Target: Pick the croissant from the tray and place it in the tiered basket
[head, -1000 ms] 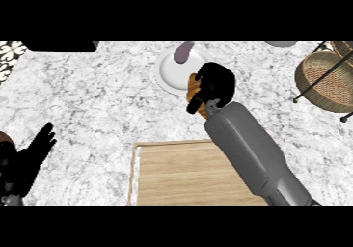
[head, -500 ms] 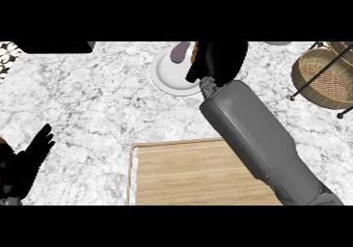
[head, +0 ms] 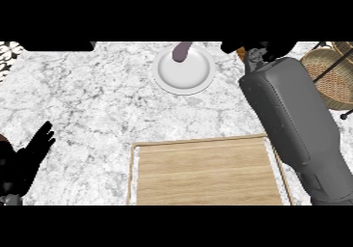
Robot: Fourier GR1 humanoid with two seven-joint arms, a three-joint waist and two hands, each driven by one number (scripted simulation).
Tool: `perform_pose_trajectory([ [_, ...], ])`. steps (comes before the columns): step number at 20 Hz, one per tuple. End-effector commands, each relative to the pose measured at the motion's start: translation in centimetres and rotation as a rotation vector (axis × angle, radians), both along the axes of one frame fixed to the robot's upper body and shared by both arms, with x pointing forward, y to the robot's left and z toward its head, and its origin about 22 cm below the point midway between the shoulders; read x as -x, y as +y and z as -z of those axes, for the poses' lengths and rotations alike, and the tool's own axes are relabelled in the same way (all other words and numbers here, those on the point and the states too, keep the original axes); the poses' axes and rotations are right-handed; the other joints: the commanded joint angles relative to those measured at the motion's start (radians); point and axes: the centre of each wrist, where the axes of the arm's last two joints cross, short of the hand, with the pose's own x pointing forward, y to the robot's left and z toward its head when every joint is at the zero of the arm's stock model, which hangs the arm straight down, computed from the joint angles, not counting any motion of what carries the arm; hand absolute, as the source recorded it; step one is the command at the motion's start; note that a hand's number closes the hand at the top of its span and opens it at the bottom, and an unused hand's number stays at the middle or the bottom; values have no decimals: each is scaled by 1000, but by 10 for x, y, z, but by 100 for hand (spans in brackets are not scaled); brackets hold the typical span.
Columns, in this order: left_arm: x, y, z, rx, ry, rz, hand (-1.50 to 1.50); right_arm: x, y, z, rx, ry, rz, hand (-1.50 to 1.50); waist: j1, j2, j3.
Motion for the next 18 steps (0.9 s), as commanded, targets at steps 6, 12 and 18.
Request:
perform_pose_trajectory([
  [6, -3, 13, 8, -12, -16, 10, 0, -46, -103, 8, 17, -46, 96, 150, 18, 10, 0],
  [12, -2, -14, 2, 15, -12, 49, 0, -52, -143, -2, -151, -230, 38, 150, 31, 12, 2],
  [18, -10, -7, -9, -1, -16, 42, 0, -62, -204, -13, -188, -234, 28, 150, 42, 17, 2],
])
